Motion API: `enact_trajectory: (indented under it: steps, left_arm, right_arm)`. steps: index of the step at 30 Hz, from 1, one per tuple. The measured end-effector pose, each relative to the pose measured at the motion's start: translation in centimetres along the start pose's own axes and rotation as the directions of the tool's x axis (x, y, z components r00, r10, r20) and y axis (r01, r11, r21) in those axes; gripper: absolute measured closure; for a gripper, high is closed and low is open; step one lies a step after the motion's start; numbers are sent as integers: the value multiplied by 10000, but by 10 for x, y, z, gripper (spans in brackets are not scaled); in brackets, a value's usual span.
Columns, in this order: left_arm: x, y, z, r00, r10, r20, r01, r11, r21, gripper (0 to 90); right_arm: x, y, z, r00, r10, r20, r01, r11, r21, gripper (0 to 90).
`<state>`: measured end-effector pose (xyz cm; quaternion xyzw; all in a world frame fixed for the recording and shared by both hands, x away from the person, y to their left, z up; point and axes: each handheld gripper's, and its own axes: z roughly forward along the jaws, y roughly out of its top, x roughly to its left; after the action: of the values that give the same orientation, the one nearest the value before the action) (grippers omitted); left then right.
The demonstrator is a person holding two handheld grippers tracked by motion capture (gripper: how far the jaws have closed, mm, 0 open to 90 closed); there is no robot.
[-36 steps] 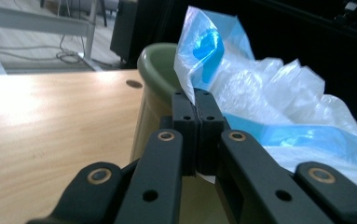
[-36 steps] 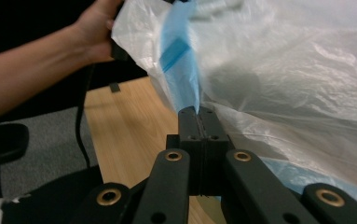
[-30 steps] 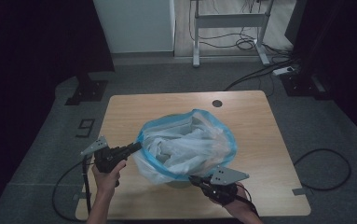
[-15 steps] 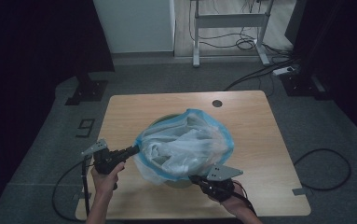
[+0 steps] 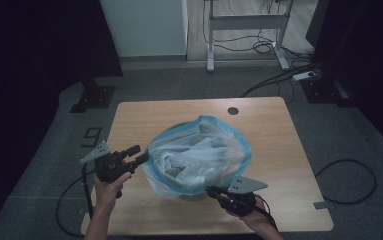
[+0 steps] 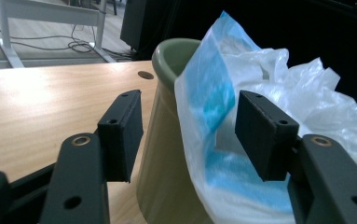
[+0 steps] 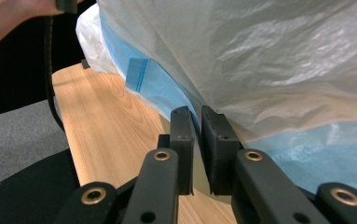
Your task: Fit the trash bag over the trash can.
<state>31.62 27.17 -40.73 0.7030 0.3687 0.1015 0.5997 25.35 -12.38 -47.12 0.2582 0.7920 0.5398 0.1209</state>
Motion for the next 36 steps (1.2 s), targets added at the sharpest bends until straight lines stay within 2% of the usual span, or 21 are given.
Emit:
enact_trajectory:
  steps: [7,9,10,11,12,13,15,19,22,23,24,25,26,28,29,30,31,32,33,34,36]
  left_arm:
    - [-1,18,15,9998,174,94,-175,9998,133,419]
    - [-1,24,23,9997,238,113,-241,9994,255,457]
    - [-1,26,26,9995,281,111,-285,9990,336,457]
    - [-1,27,29,9993,361,70,-364,9985,414,501]
    - [-1,28,31,9991,423,46,-424,9981,455,606]
    - [-1,29,33,9988,481,0,-480,9976,497,606]
    - [-1,30,36,9985,535,-86,-530,9971,549,685]
    - [1,30,39,9983,451,-361,-428,9972,615,816]
    - [3,30,38,9979,410,-503,-380,9976,583,881]
    - [3,30,39,9977,391,-551,-360,9978,558,888]
    - [3,30,39,9976,386,-581,-353,9978,564,893]
    - [4,31,39,9974,385,-611,-350,9978,566,895]
    - [5,30,39,9974,331,-639,-297,9981,531,896]
    - [5,31,40,9973,325,-663,-292,9983,501,896]
    - [6,31,40,9972,327,-666,-296,9985,459,896]
    - [6,31,40,9972,327,-666,-296,9985,459,897]
    - [6,30,41,9971,328,-684,-298,9985,449,896]
    - [6,30,41,9972,313,-681,-285,9987,426,896]
    - [7,30,41,9973,299,-676,-272,9988,408,896]
    - [7,29,42,9974,285,-669,-259,9989,393,896]
    - [9,28,42,9977,254,-630,-232,9991,363,896]
  right_arm:
    - [2,0,1,10000,-14,89,15,10000,-80,754]
    - [4,-1,1,9999,-13,172,17,9997,-225,672]
    - [4,-1,1,9999,-13,172,17,9997,-225,672]
    - [6,-1,0,9998,-20,197,26,9995,-313,624]
    - [10,0,-4,9996,-88,284,102,9987,-503,552]
    - [10,0,-4,9996,-88,284,102,9987,-503,552]
    - [15,1,-14,9994,-184,294,205,9970,-748,512]
    - [16,11,-41,9972,-384,642,473,9884,-1445,484]
    - [2,20,-60,9929,-420,1113,613,9824,-1766,492]
    - [-5,22,-65,9916,-279,1262,515,9810,-1871,492]
    - [-12,25,-70,9901,-111,1399,386,9800,-1951,491]
    - [-28,29,-75,9837,44,1797,324,9790,-2013,486]
    - [-37,31,-76,9801,177,1977,223,9799,-1984,482]
    - [-44,33,-76,9776,258,2088,164,9801,-1979,478]
    - [-63,36,-75,9695,568,2382,-93,9806,-1959,467]
    - [-63,36,-75,9695,568,2382,-93,9806,-1959,467]
    - [-78,38,-72,9647,799,2510,-316,9811,-1909,460]
    - [-84,39,-70,9619,898,2583,-406,9810,-1899,458]
    - [-84,39,-70,9619,898,2583,-406,9810,-1899,458]
    - [-96,41,-65,9614,1141,2502,-670,9796,-1893,456]
    - [-102,42,-63,9619,1251,2431,-799,9789,-1880,457]
